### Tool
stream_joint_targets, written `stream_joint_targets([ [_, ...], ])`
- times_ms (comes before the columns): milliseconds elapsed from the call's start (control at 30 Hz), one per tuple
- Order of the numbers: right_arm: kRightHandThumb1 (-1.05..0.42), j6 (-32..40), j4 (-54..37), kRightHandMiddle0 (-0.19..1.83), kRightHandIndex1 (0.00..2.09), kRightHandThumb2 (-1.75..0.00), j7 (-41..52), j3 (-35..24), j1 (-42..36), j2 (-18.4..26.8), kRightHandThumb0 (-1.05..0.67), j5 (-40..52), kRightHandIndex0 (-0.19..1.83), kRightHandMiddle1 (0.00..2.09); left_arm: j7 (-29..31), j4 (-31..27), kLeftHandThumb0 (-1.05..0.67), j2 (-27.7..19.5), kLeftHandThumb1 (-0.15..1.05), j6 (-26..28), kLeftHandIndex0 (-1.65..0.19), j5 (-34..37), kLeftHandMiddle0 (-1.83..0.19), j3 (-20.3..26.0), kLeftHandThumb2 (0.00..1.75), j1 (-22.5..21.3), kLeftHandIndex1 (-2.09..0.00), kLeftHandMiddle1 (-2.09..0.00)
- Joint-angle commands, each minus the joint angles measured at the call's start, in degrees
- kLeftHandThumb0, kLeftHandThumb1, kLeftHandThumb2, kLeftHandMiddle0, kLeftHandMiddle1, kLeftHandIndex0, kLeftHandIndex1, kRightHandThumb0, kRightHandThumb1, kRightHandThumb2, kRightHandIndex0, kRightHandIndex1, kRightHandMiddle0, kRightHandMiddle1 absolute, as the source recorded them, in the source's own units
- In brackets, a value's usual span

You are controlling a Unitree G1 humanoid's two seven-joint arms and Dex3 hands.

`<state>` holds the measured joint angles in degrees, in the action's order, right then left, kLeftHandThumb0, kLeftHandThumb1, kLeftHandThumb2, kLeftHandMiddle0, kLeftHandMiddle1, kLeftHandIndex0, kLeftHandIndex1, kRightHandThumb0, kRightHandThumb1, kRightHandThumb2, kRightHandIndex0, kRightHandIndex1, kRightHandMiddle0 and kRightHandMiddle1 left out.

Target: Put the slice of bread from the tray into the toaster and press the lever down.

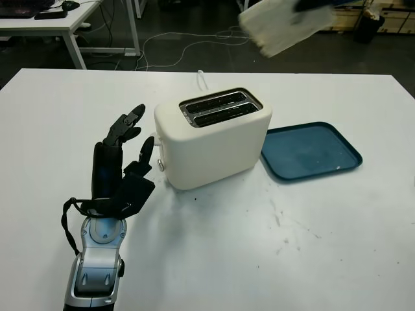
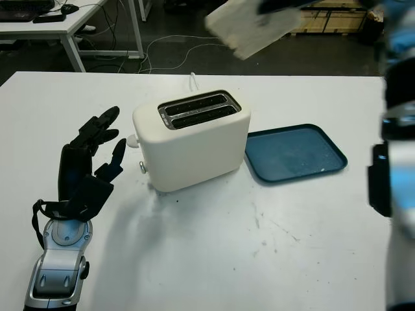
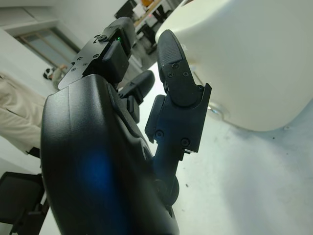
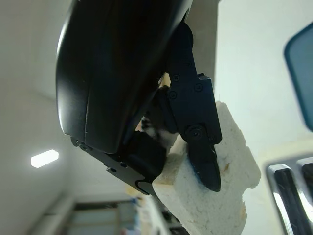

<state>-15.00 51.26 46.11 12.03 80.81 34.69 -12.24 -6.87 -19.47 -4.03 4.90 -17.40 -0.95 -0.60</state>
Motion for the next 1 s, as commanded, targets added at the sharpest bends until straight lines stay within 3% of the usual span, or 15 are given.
stream_joint_targets([
  [0, -0.88, 1.29, 0.52, 1.3, 0.11, 0.0, 0.91, 1.0, 1.44, -1.96, -0.42, -0.79, 1.5, 0.06, -0.43, -0.24, -0.44, -0.09, 0.92, -0.3, -0.47, -0.55, -0.18, 0.06, 0.51, -0.04, -0.07, -0.89],
  [133, -0.88, 1.98, 2.35, 1.32, 0.12, 0.0, 2.79, 2.07, 2.05, -5.22, -0.52, -1.15, 1.52, 0.06, -0.02, -0.5, -0.45, 0.23, 0.92, 0.03, -0.46, 0.29, -0.17, 0.14, 0.51, 0.03, -0.07, -0.88],
  [433, -0.89, 6.49, 2.99, 1.31, 0.13, 0.0, 3.09, 4.35, 1.89, -8.93, -0.5, -4.16, 1.49, 0.04, -0.17, -0.05, -0.45, -0.3, 0.92, -0.78, -0.47, -0.2, -0.19, 0.29, 0.5, 0.27, -0.07, -0.87],
  [967, -0.88, 2.95, 6.23, 1.3, 0.21, 0.0, 4.73, 5.37, 0.62, -8.39, -0.49, -6.31, 1.45, 0.04, -0.37, 0.06, -0.46, -0.28, 0.92, -0.81, -0.48, -0.66, -0.21, 0.08, 0.5, 0.38, -0.07, -0.87],
])
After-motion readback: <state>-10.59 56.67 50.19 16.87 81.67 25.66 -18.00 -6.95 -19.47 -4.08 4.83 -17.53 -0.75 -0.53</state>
